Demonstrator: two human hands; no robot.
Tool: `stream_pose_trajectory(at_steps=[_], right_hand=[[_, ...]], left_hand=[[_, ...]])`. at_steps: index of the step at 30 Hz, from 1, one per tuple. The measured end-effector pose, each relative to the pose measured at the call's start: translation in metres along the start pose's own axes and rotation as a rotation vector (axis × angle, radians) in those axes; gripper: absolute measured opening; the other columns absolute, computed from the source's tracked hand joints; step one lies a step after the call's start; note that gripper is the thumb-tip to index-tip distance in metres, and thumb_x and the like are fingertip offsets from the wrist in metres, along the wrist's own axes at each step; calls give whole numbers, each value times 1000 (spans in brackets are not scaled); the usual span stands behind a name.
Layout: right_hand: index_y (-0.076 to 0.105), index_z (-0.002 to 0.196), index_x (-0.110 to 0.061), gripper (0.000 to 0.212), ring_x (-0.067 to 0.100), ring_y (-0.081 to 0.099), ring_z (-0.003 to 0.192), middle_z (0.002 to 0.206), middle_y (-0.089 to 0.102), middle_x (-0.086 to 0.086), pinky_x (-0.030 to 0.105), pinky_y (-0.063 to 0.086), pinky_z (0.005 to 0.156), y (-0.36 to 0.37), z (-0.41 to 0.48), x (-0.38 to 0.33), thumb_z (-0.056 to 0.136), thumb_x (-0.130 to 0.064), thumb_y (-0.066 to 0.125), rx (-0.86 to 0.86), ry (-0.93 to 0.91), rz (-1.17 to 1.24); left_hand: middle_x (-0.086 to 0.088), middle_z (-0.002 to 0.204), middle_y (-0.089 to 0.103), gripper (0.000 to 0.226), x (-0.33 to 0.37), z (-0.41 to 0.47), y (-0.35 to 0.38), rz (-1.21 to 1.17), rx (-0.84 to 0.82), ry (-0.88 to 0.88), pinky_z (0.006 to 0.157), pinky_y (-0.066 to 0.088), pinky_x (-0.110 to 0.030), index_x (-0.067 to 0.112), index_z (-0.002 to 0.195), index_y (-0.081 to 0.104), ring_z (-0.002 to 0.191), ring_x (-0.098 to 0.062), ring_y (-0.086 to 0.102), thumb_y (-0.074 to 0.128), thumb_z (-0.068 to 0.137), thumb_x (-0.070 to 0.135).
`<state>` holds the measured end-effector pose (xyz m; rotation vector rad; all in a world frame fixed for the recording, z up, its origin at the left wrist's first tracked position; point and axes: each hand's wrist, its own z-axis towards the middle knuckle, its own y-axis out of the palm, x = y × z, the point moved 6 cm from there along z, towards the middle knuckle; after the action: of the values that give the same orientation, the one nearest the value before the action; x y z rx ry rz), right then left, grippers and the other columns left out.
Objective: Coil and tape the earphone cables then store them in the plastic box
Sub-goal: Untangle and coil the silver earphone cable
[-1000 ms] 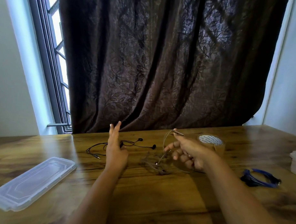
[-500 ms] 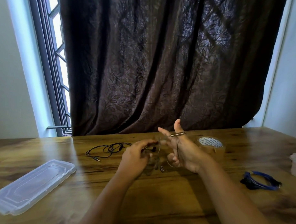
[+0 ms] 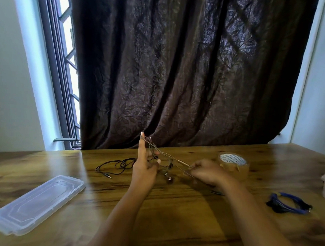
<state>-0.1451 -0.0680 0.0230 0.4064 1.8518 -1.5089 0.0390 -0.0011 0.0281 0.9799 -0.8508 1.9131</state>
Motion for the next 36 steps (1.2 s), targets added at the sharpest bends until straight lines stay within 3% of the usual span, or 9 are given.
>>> stream_pose_trajectory(at_steps=[2,5,9,12,15,20,26,31,36], right_hand=[[62,103,-26,29,12,53,91,102,60,-4,27,45,79,-5,2,1,78,-37,73,68,10,-71],[56,120,-29,50,15,48,98,114,54,-3,27,43,83,-5,-3,1,75,-35,77,64,35,-194],[38,139,-36,72,19,54,111,135,47,-1,32,51,85,3,-7,-11,79,-14,70,-54,-84,-149],[48,130,-38,62,18,54,110,126,48,-8,32,49,83,3,-14,-35,86,6,51,-67,-308,246],[62,109,-36,37,6,56,98,107,59,-10,20,45,77,-1,-20,-58,91,-5,52,76,-497,471],[63,109,-28,27,6,59,76,95,61,-7,16,49,64,13,-26,-68,83,-24,72,271,-633,152],[68,109,-19,19,-2,57,76,97,68,-7,6,43,66,6,-14,-55,92,-15,60,374,-572,197],[67,98,-18,24,0,57,64,98,68,-1,15,48,62,2,-6,-42,97,-4,48,258,-441,627],[66,87,-13,29,5,58,66,87,68,-1,17,46,61,6,-9,-44,95,3,43,77,-362,852]], left_hand=[[7,126,53,106,4,2,-3,-7,65,31,62,50,-13,54,141,-4,67,0,59,72,81,9],[5,149,29,126,2,4,-1,8,26,57,88,55,-41,66,135,-11,111,-32,59,81,70,10],[8,122,58,105,1,1,6,12,-19,36,66,50,-13,40,149,12,78,-3,63,77,74,5],[4,97,65,88,1,1,3,-14,2,17,67,51,-14,35,142,34,82,-3,63,78,72,4],[4,93,59,84,6,0,5,86,-9,75,74,52,-18,36,136,41,86,-4,60,83,67,9],[8,97,63,86,15,-4,15,96,-94,110,69,48,-9,31,140,34,82,7,61,77,71,2],[0,92,56,96,20,-7,24,-27,-218,104,56,46,-15,39,145,23,60,2,58,72,75,-5],[2,81,53,49,13,-1,20,-333,-179,-80,50,51,-24,30,125,54,64,-7,56,54,89,-3],[10,84,69,32,11,-2,14,-352,-155,-136,59,54,-26,24,102,69,71,-6,65,56,89,-2]])
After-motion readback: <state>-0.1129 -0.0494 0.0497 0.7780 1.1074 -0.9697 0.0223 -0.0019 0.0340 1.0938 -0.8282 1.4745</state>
